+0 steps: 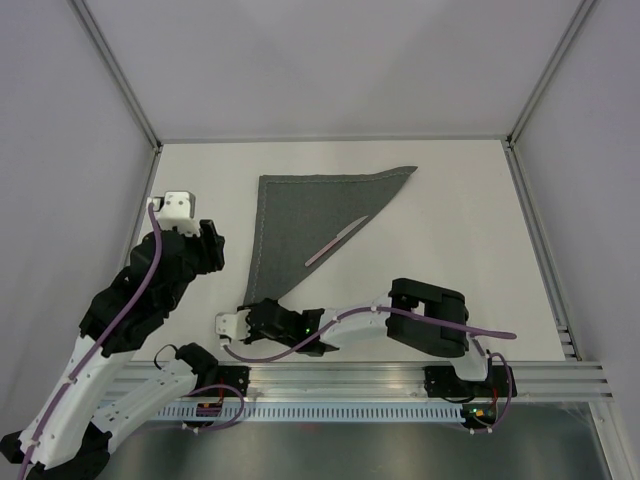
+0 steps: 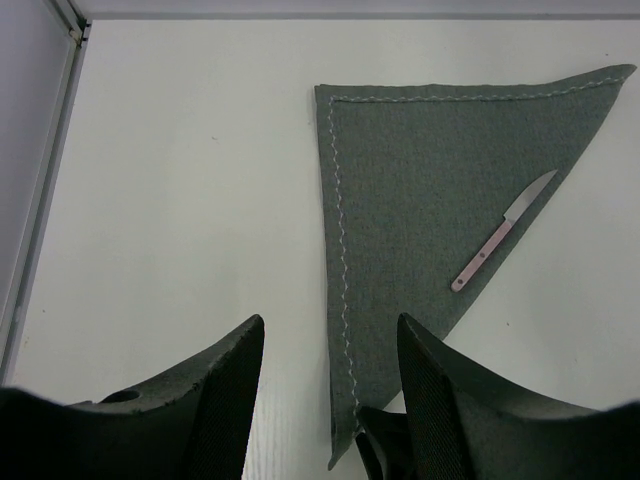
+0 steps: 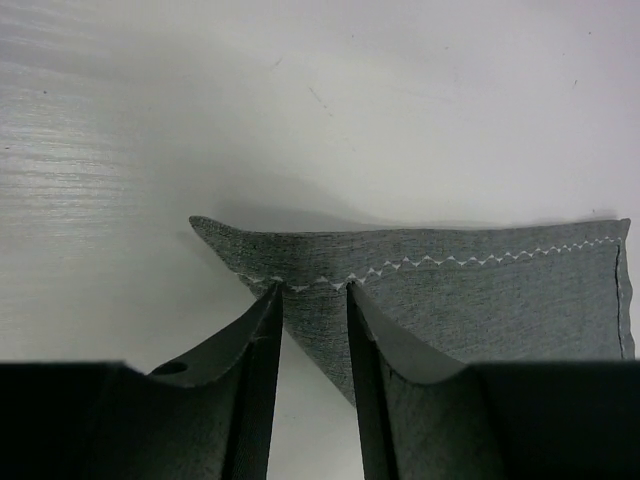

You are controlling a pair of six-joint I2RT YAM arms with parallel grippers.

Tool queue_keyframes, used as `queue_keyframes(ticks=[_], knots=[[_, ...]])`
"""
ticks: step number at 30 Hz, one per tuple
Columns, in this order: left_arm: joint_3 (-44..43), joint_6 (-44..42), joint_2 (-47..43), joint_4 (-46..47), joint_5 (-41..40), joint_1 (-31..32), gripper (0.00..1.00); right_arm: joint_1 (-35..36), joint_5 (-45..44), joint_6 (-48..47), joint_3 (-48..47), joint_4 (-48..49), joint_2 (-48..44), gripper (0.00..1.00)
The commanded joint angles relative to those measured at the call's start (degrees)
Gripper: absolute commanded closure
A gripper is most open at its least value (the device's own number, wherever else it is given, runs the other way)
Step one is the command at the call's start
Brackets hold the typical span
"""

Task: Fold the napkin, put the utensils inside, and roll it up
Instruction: Fold the napkin

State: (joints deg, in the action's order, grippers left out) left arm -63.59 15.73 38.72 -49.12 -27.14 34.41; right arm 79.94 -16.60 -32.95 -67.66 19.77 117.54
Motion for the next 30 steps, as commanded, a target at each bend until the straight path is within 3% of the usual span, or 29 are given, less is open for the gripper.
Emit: queue_keyframes(ticks=[1,8,12,30], knots=[[0.7,9.9,0.3,-1.2,-1.0,0.0,0.39,-0.4,5.4,2.3,0.2,0.2,-2.9,0.61],[1.5,10.5,0.7,-0.8,-1.3,0.0,0.39,-0.3,9.8,5.0,1.6,-0.1,-4.2,0.61],[1.9,10.5,0.9,-0.4,-1.7,0.0,0.39,-0.4,11.9,4.8,2.6,0.6,-4.9,0.56],[4.4,10.0,0.2,0.1,-2.6,0.0,0.38,-0.3,13.1,2.1,-2.8,2.3,2.5,0.52]])
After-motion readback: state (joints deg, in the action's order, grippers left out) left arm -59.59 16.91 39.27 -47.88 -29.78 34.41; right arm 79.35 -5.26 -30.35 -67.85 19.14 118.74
